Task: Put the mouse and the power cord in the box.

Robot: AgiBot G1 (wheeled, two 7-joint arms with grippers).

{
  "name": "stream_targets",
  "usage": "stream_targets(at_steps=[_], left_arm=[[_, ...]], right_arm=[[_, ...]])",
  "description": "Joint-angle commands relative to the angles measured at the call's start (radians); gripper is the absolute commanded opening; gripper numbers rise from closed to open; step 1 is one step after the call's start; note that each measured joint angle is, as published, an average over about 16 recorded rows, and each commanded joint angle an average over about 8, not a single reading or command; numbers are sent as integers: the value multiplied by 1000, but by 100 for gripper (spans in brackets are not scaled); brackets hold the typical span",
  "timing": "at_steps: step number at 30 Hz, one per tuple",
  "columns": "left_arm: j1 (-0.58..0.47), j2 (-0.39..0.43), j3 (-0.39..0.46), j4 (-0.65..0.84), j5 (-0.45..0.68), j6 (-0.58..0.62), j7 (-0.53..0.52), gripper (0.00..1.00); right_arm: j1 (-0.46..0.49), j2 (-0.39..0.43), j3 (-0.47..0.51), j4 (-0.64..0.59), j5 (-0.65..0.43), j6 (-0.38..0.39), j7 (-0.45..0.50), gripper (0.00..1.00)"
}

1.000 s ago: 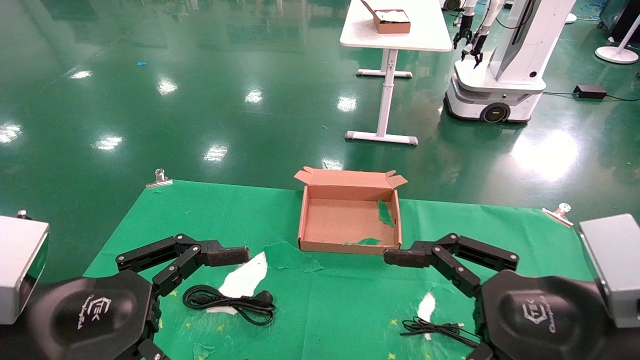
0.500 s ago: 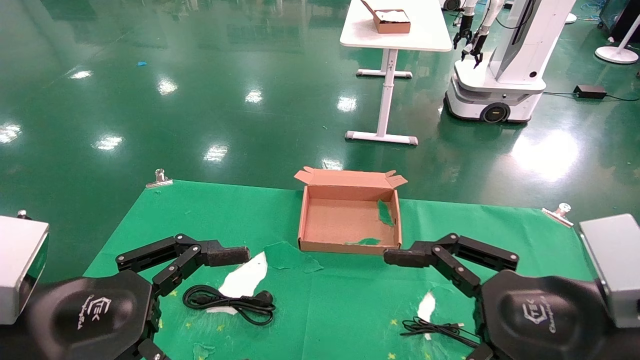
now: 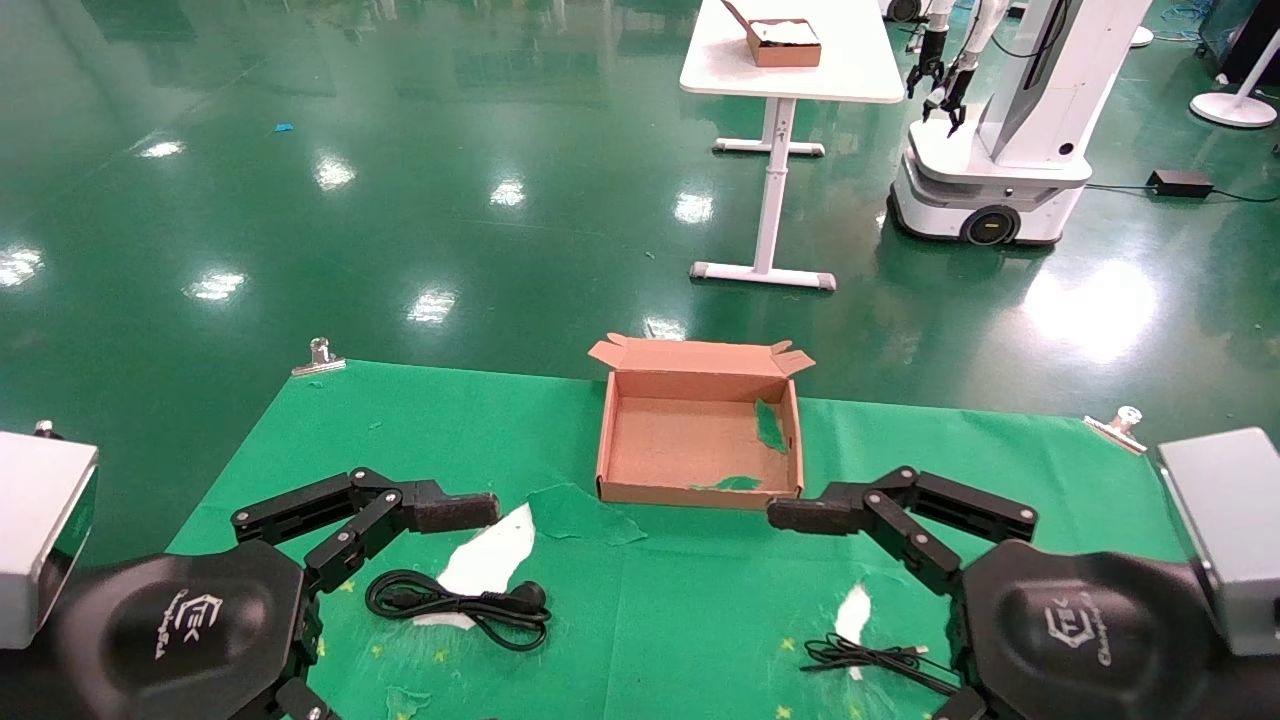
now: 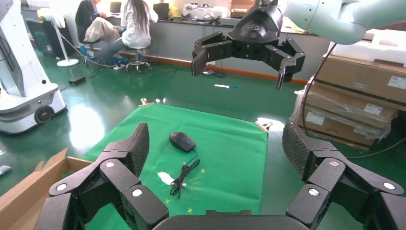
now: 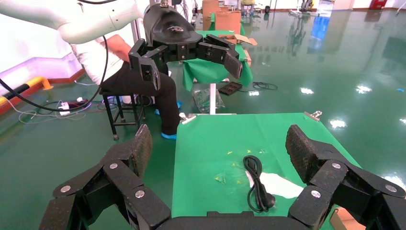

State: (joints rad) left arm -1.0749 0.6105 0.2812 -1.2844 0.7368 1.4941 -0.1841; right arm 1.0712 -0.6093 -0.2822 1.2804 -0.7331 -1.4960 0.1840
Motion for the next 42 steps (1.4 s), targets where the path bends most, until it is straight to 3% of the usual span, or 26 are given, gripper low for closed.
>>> stream_targets(at_steps=[1, 8, 21, 29, 34, 42], left_arm=[[0, 1, -1, 1, -5, 0, -2, 100], [-21, -7, 31, -18, 117, -17, 31, 100], [-172, 95, 229, -38, 752, -185, 84, 100], [-178, 118, 248, -37, 816, -213, 90, 100], [-201, 161, 290, -22, 936, -243, 74, 100], [-252, 298, 373, 82, 1175, -325, 2, 100]], right_arm=[[1, 0, 0, 2, 2, 0, 2, 100], [-18, 15, -24, -31, -70, -2, -22, 100], [85, 2, -176, -135, -430, -15, -14, 100], [89, -5, -184, -144, -448, -19, -10, 100], [56, 25, -170, -132, -425, -5, -4, 100], [-11, 112, -133, -43, -381, 41, 40, 100]])
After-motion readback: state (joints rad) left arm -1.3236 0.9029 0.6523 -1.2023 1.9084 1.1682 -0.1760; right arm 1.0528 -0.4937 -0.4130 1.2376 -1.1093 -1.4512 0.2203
